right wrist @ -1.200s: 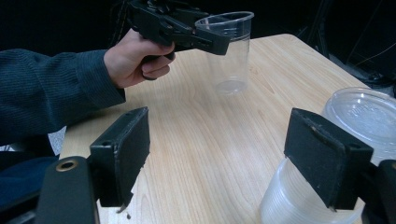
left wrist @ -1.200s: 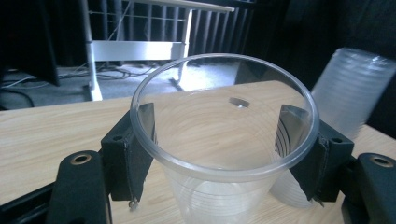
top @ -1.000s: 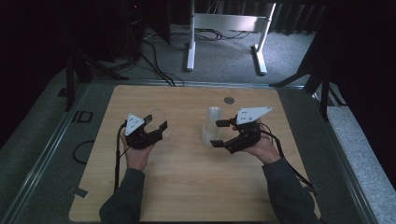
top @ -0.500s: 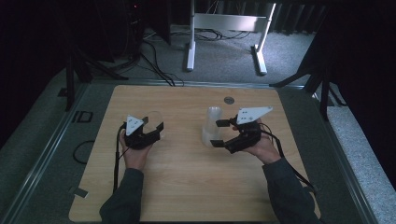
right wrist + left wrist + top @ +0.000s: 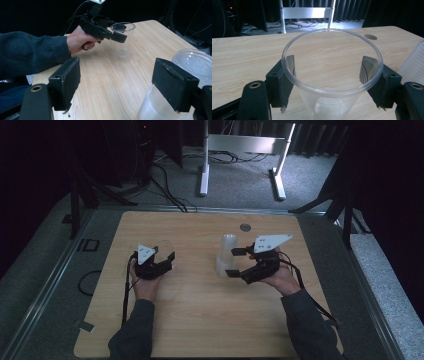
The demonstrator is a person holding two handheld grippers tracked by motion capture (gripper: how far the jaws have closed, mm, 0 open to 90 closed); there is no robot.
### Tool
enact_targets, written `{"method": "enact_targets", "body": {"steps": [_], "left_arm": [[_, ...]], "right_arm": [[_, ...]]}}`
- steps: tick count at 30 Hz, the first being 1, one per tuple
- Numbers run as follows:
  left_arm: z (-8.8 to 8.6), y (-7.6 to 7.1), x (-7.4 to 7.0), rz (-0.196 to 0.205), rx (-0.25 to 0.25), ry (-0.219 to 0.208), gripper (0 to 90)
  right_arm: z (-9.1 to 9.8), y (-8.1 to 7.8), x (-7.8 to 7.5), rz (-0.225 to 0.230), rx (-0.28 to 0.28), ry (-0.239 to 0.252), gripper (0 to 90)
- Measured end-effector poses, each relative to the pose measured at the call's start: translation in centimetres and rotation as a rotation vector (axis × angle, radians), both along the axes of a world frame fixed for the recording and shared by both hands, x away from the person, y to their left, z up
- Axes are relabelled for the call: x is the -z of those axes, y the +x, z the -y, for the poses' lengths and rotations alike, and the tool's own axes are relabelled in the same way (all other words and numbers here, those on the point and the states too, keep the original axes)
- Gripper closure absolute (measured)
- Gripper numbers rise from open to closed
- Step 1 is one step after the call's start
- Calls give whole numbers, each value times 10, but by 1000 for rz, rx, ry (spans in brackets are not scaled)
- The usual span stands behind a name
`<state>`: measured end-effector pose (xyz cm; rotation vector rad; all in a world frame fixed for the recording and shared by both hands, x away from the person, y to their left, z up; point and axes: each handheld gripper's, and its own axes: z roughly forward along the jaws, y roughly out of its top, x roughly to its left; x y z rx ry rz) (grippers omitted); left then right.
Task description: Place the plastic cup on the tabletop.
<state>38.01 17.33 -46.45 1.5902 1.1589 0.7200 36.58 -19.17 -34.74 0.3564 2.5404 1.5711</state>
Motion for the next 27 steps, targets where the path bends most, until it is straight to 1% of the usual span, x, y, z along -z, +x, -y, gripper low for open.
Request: {"method": "enact_targets", "body": {"steps": [5,8,11,16,20,24,27], "left_arm": [[-1,2,3,-8,-8,3,291],[0,3,4,-11,-9,21,290],[0,4,6,-18,-11,24,286],[3,7,12,-38,-21,59,283],[4,8,14,-47,-27,62,279],[6,8,16,-56,-27,85,279],[6,8,17,-57,-27,84,279]], "right_arm": [[0,1,1,0,-1,-1,225],[-2,1,2,-3,-4,-2,225],[-2,1,2,-4,-5,-4,225],[0,1,1,1,-3,-2,225],[1,1,-1,2,0,4,225],[1,1,-1,3,1,4,225],[1,1,-1,3,0,4,225]]}}
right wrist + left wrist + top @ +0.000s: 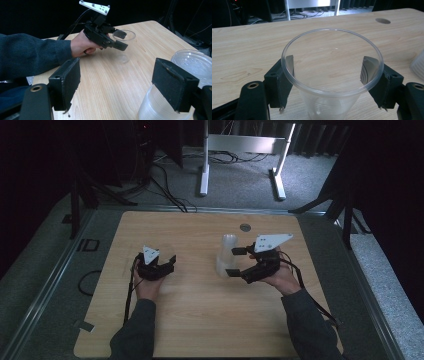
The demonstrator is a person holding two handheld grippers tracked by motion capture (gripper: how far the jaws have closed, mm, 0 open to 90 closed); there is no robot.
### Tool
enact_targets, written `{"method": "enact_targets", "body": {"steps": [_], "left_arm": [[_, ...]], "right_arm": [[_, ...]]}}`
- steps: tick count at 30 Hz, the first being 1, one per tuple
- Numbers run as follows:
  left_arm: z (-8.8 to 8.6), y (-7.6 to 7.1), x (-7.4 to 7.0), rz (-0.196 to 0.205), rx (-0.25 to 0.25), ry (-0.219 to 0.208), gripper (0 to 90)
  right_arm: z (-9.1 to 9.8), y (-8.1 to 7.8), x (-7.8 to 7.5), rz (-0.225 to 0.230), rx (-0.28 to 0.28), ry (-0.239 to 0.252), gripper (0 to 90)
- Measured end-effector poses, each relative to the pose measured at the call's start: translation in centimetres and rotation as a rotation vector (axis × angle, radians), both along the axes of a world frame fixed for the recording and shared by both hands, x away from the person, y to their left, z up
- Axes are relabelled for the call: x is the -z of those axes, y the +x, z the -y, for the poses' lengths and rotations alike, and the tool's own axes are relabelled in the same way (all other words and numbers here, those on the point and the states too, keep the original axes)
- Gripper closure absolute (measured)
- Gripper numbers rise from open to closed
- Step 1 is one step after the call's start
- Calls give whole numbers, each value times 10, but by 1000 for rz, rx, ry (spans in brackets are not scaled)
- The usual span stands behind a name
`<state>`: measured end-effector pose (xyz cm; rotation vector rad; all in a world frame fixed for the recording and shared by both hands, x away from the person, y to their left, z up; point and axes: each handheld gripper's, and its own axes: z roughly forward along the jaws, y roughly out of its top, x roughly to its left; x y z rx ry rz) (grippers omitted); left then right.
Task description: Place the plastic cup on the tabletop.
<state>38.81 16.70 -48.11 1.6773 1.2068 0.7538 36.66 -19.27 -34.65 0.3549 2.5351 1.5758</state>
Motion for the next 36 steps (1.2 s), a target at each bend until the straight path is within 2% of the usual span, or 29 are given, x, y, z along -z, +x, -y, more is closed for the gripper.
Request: {"method": "enact_targets", "body": {"steps": [9,11,15,18,19,22,29,36], "left_arm": [[2,0,1,-6,-4,13,273],[2,0,1,-11,8,15,270],[1,1,2,-27,4,3,200],[1,1,2,-36,5,6,178],[1,1,2,-39,8,8,138],[1,0,1,-40,10,12,93],[1,-4,-2,-25,-3,8,84],[-4,-18,-15,23,-2,-16,84]], "right_arm": [[-1,0,1,-4,-4,4,225],[-1,0,1,-3,-4,3,225],[-1,0,1,-4,-4,6,225],[-1,0,1,-3,-4,5,225],[-1,0,1,-3,-4,4,224],[-1,0,1,-5,-4,7,225],[-1,-1,1,-5,-5,5,224],[0,-2,0,-4,-4,6,224]]}}
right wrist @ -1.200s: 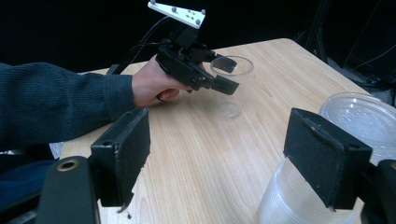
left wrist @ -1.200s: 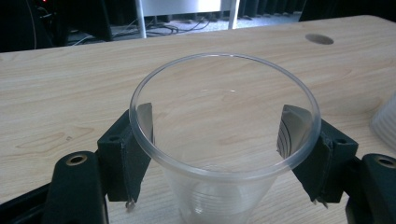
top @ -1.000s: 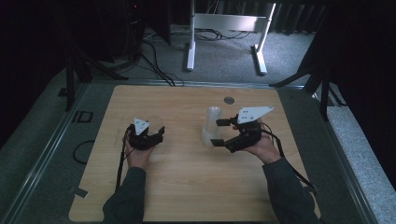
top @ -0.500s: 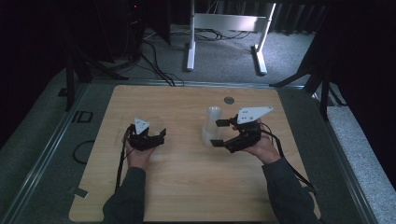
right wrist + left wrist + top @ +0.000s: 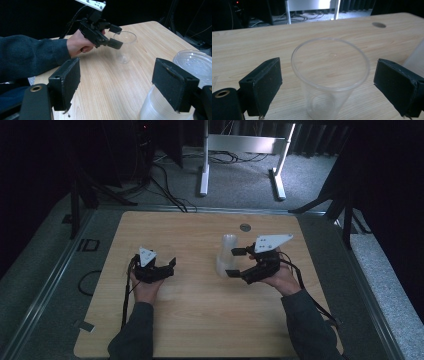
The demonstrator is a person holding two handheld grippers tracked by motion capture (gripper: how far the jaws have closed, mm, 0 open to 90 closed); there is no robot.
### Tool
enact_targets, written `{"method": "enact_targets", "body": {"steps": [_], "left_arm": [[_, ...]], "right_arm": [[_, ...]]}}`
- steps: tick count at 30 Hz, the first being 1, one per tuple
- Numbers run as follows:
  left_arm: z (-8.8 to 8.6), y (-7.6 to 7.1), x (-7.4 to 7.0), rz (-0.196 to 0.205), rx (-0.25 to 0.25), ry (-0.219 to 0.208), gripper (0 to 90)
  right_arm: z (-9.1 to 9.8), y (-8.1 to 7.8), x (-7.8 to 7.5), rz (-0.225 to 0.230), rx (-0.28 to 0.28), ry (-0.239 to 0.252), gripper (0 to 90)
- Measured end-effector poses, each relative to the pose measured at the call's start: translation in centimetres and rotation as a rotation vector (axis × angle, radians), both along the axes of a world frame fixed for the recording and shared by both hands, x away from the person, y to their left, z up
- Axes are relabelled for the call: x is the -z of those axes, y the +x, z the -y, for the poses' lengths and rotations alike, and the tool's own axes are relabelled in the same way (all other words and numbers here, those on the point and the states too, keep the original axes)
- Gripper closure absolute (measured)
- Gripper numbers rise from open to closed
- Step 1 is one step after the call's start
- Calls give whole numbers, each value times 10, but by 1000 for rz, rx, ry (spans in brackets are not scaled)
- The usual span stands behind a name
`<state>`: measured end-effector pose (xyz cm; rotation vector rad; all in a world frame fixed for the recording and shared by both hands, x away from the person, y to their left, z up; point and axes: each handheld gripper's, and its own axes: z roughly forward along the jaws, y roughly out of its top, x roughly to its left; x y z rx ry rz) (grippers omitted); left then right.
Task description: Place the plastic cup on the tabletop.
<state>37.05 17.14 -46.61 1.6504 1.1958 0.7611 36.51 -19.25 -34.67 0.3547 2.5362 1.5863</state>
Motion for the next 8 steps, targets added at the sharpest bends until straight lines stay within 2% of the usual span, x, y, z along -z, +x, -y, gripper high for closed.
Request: {"method": "enact_targets", "body": {"steps": [4,8], "left_arm": [[0,-9,-5,22,0,6,85],[-2,-16,-8,37,3,-6,85]], "right_arm": [[0,0,0,3,1,2,224],[1,0,-1,5,1,0,224]]}}
